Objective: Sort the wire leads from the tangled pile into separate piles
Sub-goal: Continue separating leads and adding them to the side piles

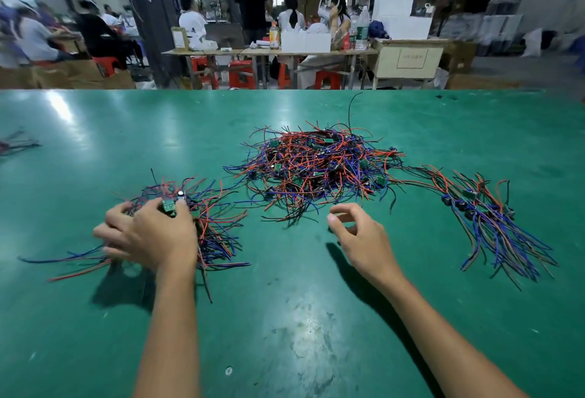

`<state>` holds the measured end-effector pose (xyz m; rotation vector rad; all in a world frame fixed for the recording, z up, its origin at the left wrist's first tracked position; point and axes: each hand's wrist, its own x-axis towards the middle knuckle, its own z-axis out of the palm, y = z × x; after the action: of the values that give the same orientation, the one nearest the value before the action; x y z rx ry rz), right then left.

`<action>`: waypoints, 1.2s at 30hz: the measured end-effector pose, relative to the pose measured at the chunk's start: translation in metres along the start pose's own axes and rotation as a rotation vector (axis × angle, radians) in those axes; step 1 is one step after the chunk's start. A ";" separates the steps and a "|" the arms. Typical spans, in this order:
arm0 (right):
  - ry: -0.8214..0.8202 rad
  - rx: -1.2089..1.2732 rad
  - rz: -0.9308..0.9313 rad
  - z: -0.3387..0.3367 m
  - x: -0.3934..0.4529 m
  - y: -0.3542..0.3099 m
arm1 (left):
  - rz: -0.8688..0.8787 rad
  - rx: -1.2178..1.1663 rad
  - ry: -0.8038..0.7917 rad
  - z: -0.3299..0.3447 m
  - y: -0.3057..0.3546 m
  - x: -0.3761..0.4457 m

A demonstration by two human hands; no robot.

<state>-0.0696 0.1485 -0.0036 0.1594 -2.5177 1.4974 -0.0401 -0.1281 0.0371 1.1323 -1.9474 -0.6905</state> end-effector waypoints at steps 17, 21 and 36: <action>0.262 -0.155 -0.368 0.017 0.013 -0.007 | 0.642 -0.188 -0.334 0.022 0.030 -0.043; 0.361 0.011 -0.434 0.007 -0.005 -0.010 | 0.884 -0.163 -0.723 0.040 0.029 -0.071; 0.528 0.360 -0.167 -0.020 -0.002 -0.020 | 0.728 -0.624 -0.817 0.018 0.049 -0.086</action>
<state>-0.0613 0.1567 0.0220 0.0201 -1.7765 1.6472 -0.0517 -0.0282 0.0344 -0.3183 -2.2872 -1.3175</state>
